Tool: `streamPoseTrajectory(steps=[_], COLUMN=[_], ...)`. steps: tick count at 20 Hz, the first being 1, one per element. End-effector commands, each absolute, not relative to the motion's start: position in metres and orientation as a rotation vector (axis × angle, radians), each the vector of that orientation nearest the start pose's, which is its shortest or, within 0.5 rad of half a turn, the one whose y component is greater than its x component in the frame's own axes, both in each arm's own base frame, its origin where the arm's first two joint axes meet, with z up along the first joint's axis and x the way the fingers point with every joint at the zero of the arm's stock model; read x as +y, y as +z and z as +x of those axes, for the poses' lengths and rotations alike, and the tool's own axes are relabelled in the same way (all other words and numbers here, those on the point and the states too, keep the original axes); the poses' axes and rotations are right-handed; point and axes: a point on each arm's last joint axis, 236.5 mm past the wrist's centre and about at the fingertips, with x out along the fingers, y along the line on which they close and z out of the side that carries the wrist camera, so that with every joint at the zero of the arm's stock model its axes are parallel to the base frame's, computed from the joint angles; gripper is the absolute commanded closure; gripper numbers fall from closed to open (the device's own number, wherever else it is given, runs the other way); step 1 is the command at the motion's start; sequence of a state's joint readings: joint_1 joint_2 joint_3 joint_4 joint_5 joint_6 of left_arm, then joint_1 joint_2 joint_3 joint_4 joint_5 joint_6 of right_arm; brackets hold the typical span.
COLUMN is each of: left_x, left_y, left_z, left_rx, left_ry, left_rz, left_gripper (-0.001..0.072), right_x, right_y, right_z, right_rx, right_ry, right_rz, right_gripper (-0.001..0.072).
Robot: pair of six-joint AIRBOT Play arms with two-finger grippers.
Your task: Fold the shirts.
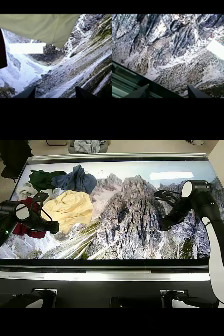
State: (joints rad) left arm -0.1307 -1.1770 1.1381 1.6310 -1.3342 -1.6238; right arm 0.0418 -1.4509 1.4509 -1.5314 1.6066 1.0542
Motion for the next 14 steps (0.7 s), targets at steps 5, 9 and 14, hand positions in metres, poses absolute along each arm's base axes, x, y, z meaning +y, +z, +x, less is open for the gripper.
streamPoseTrajectory(steps=[5,9,14], left_x=[-0.030,-0.030,-0.033], left_y=[0.027,0.027,0.031], left_z=[0.333,0.333,0.353], left_rx=[1.367,1.367,1.282], left_ry=[-0.034,-0.034,-0.044], left_rz=[0.097,0.097,0.095], left_gripper=[0.0112,0.0112,0.0112], right_x=[0.024,0.025,0.027], right_y=[0.024,0.024,0.031], right_z=[0.352,0.356,0.416], right_rx=[1.552,1.538,1.286], right_ry=[0.477,0.473,0.404], right_rz=[-0.402,-0.403,-0.433], right_gripper=[0.0144,0.0144,0.0148])
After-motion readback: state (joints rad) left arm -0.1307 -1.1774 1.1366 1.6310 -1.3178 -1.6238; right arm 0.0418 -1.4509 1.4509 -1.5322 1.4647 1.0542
